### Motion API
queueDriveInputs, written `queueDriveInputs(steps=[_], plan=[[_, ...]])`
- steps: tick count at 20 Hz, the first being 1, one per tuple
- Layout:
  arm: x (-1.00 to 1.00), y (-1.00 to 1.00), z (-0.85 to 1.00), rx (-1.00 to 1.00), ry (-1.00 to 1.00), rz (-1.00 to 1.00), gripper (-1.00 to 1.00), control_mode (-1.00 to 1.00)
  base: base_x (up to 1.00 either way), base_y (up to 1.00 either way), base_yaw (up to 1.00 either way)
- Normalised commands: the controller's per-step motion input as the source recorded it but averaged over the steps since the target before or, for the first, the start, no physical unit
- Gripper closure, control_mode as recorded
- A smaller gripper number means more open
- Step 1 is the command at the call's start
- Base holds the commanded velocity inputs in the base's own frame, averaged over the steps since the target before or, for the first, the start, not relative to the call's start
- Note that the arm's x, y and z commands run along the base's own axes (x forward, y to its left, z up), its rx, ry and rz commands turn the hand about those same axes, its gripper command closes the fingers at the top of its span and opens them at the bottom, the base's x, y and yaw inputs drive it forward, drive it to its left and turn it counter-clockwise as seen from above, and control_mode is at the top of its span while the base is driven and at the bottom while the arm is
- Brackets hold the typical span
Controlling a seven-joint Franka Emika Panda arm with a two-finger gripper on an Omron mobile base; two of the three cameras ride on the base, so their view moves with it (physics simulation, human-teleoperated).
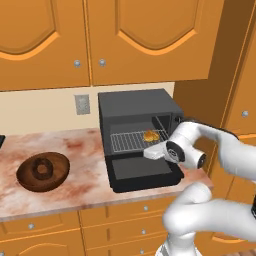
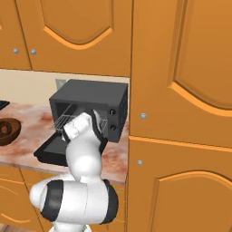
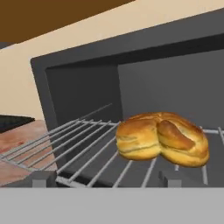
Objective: Pick up the heated bread from the toaster oven and place it in the bowl. Then move the bread bowl to the dining counter.
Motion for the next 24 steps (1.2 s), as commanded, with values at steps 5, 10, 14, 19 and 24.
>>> queueDriveInputs(steps=[5, 10, 14, 19, 24], plan=[[-0.22, -0.08, 0.01, 0.03, -0.09, -0.03, -1.0, -1.0, 0.0, 0.0, 0.0], [0.0, -0.04, 0.0, 0.02, 0.01, 0.0, -1.0, -1.0, 0.0, 0.0, 0.0], [0.0, 0.0, 0.0, 0.0, 0.0, 0.0, -1.0, -1.0, 0.0, 0.0, 0.0], [-0.61, 0.37, 0.28, -0.25, -0.58, 0.21, -1.0, -1.0, 0.0, 0.0, 0.0], [-0.58, 0.64, 0.73, -0.56, -0.55, 0.34, -1.0, -1.0, 0.0, 0.0, 0.0]])
